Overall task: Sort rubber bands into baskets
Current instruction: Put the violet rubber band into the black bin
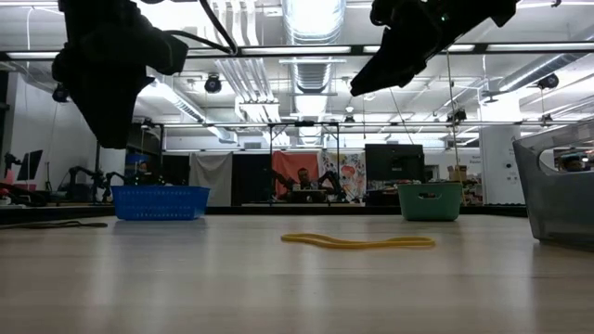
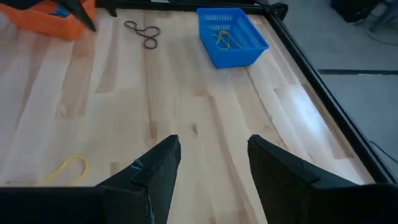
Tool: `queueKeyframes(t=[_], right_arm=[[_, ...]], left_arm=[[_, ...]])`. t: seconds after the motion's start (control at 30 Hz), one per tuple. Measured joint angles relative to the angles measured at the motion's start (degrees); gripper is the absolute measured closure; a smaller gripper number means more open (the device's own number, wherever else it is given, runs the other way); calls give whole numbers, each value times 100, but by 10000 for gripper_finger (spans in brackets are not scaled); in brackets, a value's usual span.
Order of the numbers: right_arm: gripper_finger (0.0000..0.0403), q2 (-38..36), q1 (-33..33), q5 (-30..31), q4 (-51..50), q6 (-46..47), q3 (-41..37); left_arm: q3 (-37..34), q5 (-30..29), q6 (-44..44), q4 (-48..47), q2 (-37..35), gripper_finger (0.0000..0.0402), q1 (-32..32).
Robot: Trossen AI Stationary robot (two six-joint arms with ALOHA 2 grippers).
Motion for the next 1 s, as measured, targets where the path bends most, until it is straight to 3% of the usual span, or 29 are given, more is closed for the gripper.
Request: queueKeyframes(t=[0.2, 0.63, 1.0], right_arm=[[218, 4, 4, -903, 457, -235, -124], [218, 0, 1, -933, 534, -20, -236], [218, 0, 0, -932, 533, -21, -236]], left_arm=[[0, 277, 243, -5, 0, 221, -9], [-227, 3, 108, 184, 2, 221, -13], [-1194, 502, -25, 198, -87, 221, 230]])
